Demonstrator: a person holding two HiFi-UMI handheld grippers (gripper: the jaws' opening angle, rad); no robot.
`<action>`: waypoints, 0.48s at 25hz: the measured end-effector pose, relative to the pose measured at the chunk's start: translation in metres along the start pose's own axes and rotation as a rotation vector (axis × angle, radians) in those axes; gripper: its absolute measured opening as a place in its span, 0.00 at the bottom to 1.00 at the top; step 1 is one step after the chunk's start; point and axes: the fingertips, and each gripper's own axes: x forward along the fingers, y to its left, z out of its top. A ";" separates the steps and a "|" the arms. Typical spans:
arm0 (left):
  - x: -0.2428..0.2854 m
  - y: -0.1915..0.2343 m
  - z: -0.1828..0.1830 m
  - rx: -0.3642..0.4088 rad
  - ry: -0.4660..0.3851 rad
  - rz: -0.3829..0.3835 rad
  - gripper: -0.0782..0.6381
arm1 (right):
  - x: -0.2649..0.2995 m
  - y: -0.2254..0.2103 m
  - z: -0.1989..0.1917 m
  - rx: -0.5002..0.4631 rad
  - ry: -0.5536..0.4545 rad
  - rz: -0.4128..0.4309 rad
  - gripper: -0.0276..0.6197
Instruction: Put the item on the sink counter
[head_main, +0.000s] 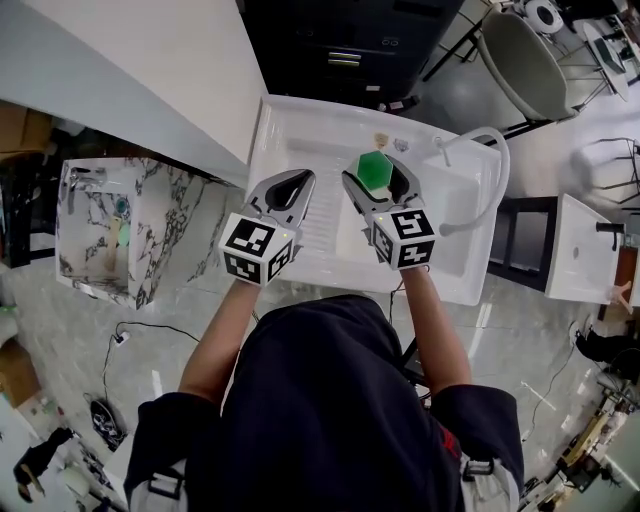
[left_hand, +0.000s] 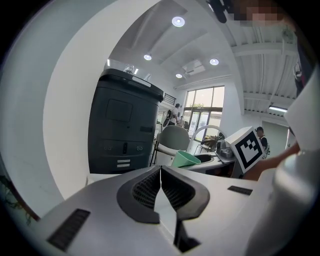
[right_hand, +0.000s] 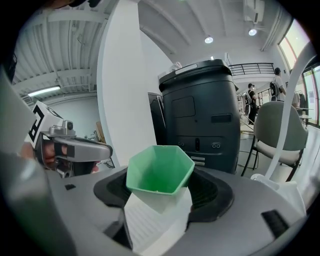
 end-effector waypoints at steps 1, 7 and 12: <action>0.003 0.001 0.000 -0.003 0.002 0.000 0.13 | 0.002 -0.002 0.000 0.001 0.003 0.001 0.56; 0.017 0.008 -0.006 -0.022 0.021 0.005 0.13 | 0.016 -0.013 -0.006 0.009 0.025 0.005 0.56; 0.026 0.013 -0.010 -0.036 0.030 0.012 0.13 | 0.028 -0.022 -0.010 0.010 0.041 0.003 0.56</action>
